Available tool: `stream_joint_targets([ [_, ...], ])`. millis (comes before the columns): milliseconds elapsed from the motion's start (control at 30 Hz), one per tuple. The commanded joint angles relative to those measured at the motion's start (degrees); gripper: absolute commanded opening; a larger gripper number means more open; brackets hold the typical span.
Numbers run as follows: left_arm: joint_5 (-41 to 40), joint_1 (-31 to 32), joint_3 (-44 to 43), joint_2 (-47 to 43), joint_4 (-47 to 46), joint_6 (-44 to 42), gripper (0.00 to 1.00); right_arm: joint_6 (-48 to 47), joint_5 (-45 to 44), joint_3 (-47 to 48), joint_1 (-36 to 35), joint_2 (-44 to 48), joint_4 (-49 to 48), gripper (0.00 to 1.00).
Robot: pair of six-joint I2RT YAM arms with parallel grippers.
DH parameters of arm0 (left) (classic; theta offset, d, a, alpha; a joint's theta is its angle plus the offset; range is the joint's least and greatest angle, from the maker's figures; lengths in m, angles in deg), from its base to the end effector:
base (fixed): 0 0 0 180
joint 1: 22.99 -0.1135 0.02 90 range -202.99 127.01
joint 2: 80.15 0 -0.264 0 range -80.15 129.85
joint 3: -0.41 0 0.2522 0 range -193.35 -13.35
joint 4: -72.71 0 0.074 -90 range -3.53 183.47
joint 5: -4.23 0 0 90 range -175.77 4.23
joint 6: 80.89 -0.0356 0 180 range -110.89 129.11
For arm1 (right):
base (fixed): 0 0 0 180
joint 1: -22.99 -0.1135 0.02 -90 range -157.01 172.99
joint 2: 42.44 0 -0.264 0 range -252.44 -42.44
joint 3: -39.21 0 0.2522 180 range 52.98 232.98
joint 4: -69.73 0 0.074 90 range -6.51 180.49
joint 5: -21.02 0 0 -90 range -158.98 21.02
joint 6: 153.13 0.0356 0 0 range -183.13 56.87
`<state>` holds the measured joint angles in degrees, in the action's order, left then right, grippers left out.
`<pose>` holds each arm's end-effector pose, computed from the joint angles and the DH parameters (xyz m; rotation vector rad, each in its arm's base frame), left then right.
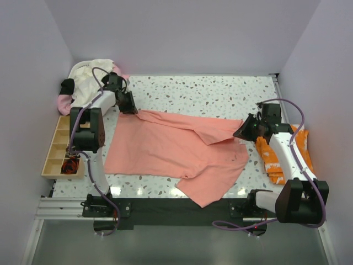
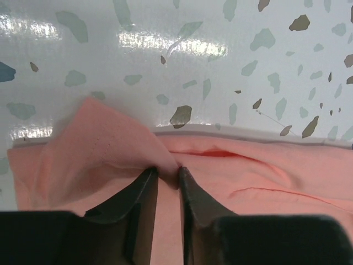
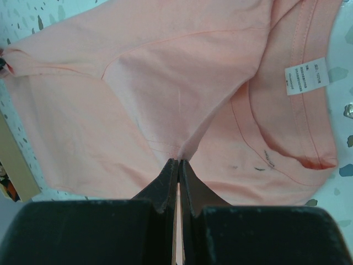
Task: Fold and stack the t-shirts
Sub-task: Fold the flattened tshirt in 1/3 of the way
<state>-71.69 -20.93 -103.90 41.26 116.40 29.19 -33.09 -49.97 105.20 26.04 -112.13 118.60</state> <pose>0.4510 -0.0249 0.1699 -0.3311 2.6329 -0.4541 0.2457 -0.0015 0.2593 0.5796 2.4523 0.6085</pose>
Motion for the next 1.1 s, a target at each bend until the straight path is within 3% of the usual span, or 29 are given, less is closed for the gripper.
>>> stream_joint_targets([
  [0,-1.9,0.2,-2.5,-0.1,0.0,-0.7,0.21,0.5,0.1,-0.3,0.1,0.7,-1.3,0.0],
  [67,-2.2,0.3,-2.6,-0.4,0.5,-0.8,0.06,0.4,0.1,-0.2,0.1,0.5,-1.2,0.0],
  [133,-2.6,0.5,-2.6,-1.1,0.8,-1.0,0.0,0.4,0.1,-0.3,0.1,0.6,-1.4,0.0],
  [667,-3.1,2.8,10.1,-16.9,-1.1,1.3,0.0,-0.2,-1.7,0.4,0.1,3.6,0.6,0.0],
  [1067,-9.2,2.6,10.0,-17.0,1.3,-1.3,0.0,-3.9,-16.4,7.0,0.1,-2.5,-3.1,0.0],
])
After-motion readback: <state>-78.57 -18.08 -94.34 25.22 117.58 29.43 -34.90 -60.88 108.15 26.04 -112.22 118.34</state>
